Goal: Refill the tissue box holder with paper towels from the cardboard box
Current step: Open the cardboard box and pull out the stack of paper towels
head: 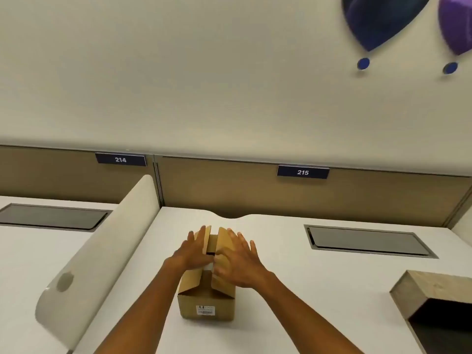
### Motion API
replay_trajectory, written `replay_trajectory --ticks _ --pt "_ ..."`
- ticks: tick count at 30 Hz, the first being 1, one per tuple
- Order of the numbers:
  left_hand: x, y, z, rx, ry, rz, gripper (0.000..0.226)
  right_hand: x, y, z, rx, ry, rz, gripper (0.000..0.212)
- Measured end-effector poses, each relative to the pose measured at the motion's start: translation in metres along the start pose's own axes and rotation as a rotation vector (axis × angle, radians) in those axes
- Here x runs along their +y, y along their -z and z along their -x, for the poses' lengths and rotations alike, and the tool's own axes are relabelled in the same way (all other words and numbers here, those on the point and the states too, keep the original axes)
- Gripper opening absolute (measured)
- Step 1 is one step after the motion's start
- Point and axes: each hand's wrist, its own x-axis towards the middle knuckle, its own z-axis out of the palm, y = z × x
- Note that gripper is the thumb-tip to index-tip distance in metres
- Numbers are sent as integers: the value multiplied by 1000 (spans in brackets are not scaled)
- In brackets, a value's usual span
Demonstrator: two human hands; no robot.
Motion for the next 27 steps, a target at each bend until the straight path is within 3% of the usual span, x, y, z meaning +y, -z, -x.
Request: replay_trajectory --ticks 3,10,16,20,27 --pt "-9 -5 -1 -59 -60 57 98 -8 -16 -9 -38 7 49 59" --pt "-26 8 -7 -15 -77 83 89 -1 -21 -18 4 109 211 47" --pt "-46 12 -7 132 -148 -425 66 20 15 -17 48 195 331 49" --pt "-53 8 -7 201 -237 -629 44 40 26 -14 -13 207 403 30" --pt "-48 -6 -5 -15 -296 -657 27 60 8 -13 -189 85 330 30"
